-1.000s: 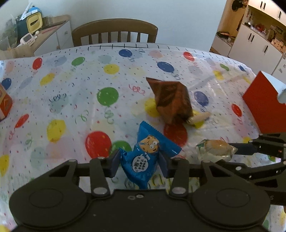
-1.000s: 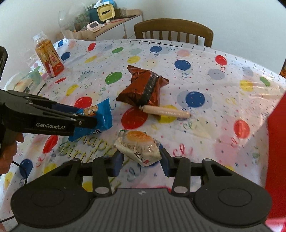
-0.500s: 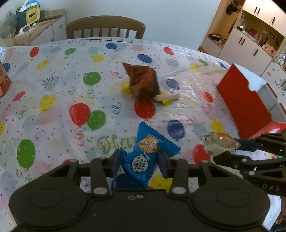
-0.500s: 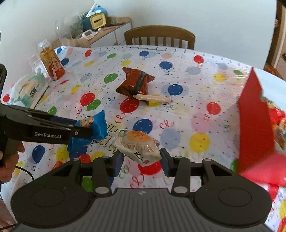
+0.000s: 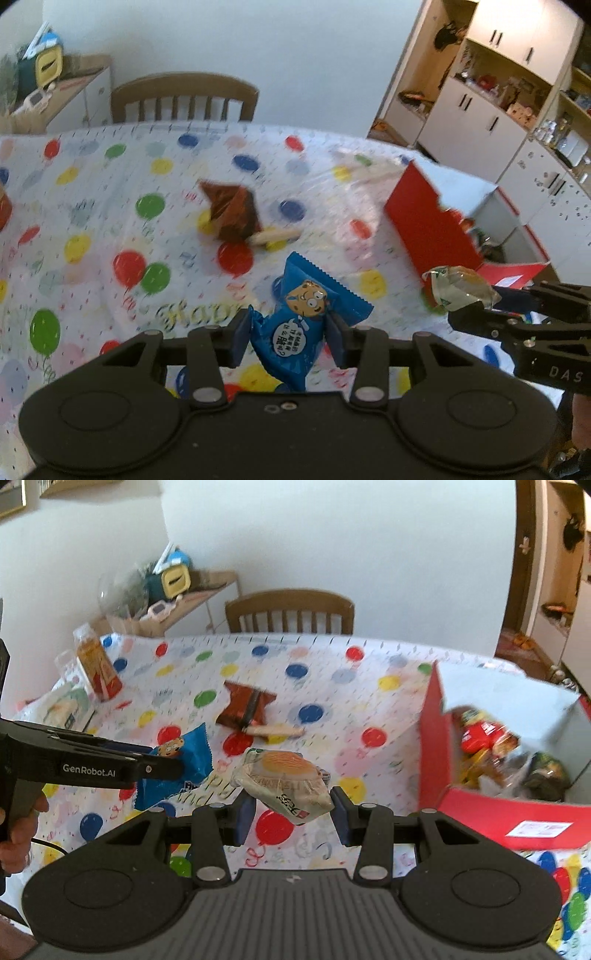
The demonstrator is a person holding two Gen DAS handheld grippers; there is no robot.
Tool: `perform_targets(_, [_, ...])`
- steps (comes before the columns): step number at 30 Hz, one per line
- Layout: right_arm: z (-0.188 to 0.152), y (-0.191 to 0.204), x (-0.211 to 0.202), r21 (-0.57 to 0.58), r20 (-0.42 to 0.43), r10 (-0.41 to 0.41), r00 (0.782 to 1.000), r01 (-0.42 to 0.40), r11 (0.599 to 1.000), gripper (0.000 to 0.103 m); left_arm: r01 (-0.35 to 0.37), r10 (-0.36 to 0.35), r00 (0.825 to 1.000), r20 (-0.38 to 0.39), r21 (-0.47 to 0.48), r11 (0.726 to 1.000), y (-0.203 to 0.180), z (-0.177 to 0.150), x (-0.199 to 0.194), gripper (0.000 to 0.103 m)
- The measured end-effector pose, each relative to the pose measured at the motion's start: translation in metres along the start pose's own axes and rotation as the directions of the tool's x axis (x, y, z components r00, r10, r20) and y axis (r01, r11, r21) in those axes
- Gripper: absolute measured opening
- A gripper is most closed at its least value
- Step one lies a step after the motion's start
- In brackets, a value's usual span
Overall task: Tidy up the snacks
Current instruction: 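Carry the blue candy and bun pack over the red box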
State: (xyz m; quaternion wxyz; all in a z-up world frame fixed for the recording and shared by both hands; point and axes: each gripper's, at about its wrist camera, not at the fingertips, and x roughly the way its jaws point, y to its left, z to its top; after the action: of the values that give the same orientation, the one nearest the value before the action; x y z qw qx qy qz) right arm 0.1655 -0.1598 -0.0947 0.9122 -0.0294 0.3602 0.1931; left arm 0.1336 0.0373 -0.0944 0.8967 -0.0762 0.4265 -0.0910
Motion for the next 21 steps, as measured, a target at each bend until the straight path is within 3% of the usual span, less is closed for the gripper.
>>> perform_targets(10, [0.014,-0.056,-0.03,0.028,0.07,-0.056,0.996,0.054,0.998,0.043,0.051,-0.055,0.997,0.051,0.088,0.995,-0.062,0.034,-0.004,0.041])
perform_targets(21, [0.011,-0.173,-0.042,0.071,0.058,-0.133,0.989,0.129,0.989,0.043,0.096,-0.103,0.994,0.042,0.153,0.984,-0.16,0.064,0.038,0.041])
